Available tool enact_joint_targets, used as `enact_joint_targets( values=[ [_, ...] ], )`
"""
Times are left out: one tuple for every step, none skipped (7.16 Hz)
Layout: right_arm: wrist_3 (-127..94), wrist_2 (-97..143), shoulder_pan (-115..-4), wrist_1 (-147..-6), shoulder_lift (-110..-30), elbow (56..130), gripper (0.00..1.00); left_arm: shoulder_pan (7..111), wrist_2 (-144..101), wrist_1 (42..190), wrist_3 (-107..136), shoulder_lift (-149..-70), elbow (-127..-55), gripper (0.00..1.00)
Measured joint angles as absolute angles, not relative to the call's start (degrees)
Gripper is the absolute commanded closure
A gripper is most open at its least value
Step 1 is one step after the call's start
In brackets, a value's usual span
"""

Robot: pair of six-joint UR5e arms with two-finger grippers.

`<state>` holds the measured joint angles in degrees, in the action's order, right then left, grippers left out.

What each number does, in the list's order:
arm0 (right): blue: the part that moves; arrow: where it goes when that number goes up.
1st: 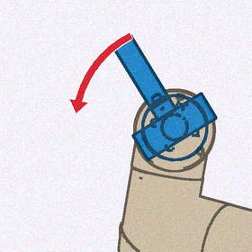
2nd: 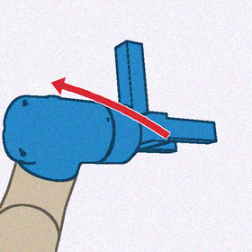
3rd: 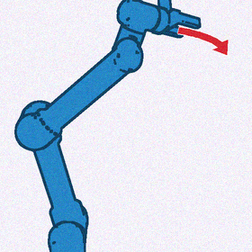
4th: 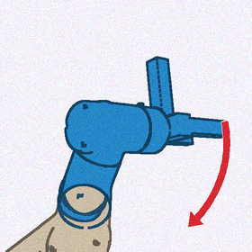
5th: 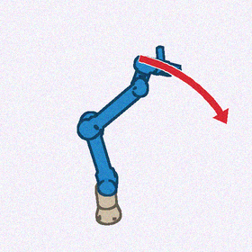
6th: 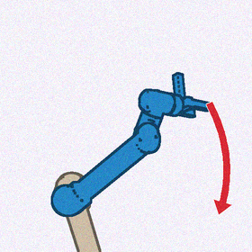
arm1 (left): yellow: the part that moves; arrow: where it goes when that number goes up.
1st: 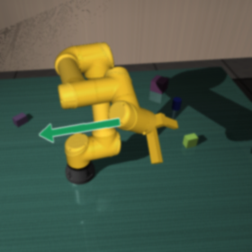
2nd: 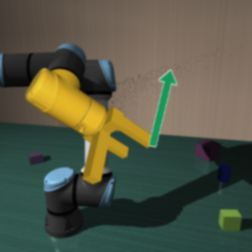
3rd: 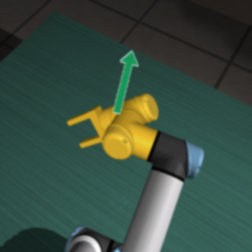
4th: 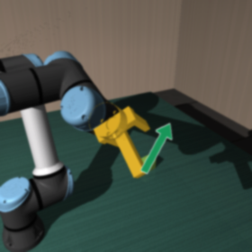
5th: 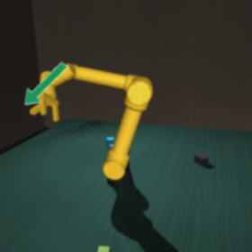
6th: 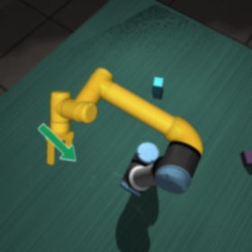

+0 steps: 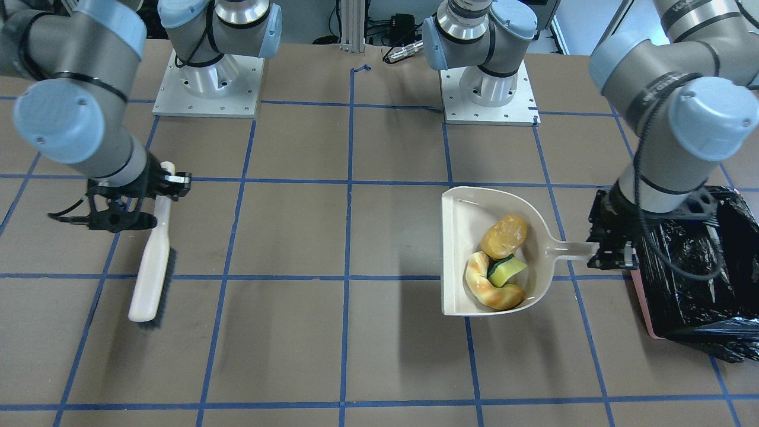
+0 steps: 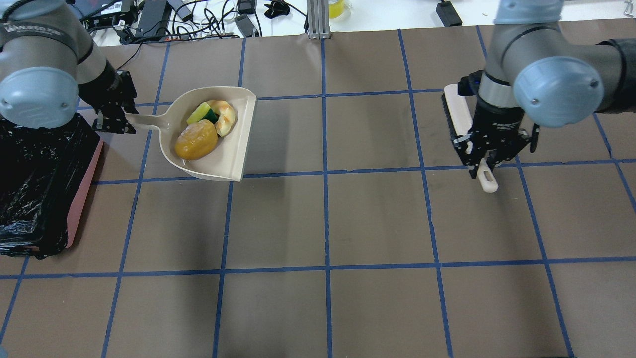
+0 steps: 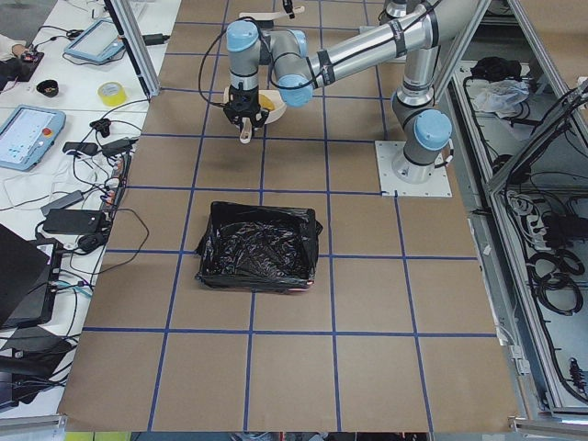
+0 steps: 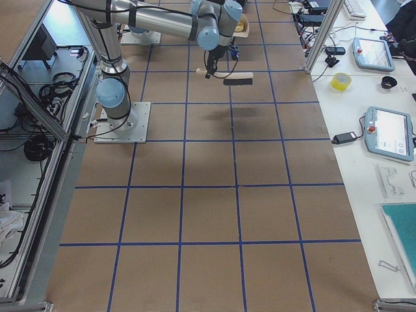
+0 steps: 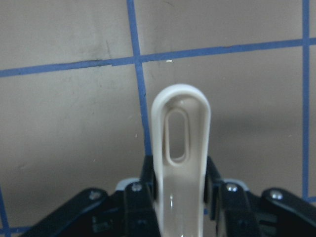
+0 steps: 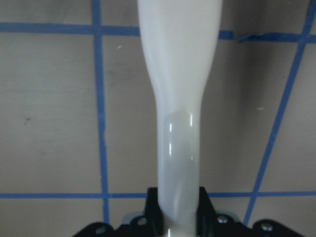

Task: Sweep and dump trash into bin
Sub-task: 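Lift the loaded dustpan toward the bin while the right gripper withdraws the brush, then tip the dustpan over the black bin while the right gripper sets down the brush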

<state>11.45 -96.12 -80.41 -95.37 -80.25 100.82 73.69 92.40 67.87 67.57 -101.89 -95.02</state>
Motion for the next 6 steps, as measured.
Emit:
enact_joint_targets(
  values=[
    [15.92, -97.43, -76.58, -98.86, -78.3, 100.84, 1.0, 68.44, 89.86, 68.01, 61.82, -102.08, -93.75, 1.0],
    [18.67, -98.53, -73.43, -102.17, -75.36, 100.85, 1.0, 63.21, 88.46, 68.1, 55.44, -102.39, -93.01, 1.0],
    [20.37, -99.08, -70.65, -104.75, -72.58, 100.85, 1.0, 58.64, 88.01, 68.12, 50.1, -102.83, -92.37, 1.0],
    [20.91, -99.37, -69.1, -106.05, -71.13, 100.84, 0.99, 55.3, 88.07, 68.14, 46.27, -103.37, -91.21, 1.0],
    [21.14, -99.43, -68.31, -106.59, -70.36, 100.83, 0.99, 52.51, 89.07, 68.15, 41.64, -104.51, -89.23, 1.0],
    [21.31, -99.39, -68.0, -106.78, -69.57, 100.7, 0.98, 49.92, 90.61, 68.13, 36.33, -106.15, -86.9, 1.0]
  ],
)
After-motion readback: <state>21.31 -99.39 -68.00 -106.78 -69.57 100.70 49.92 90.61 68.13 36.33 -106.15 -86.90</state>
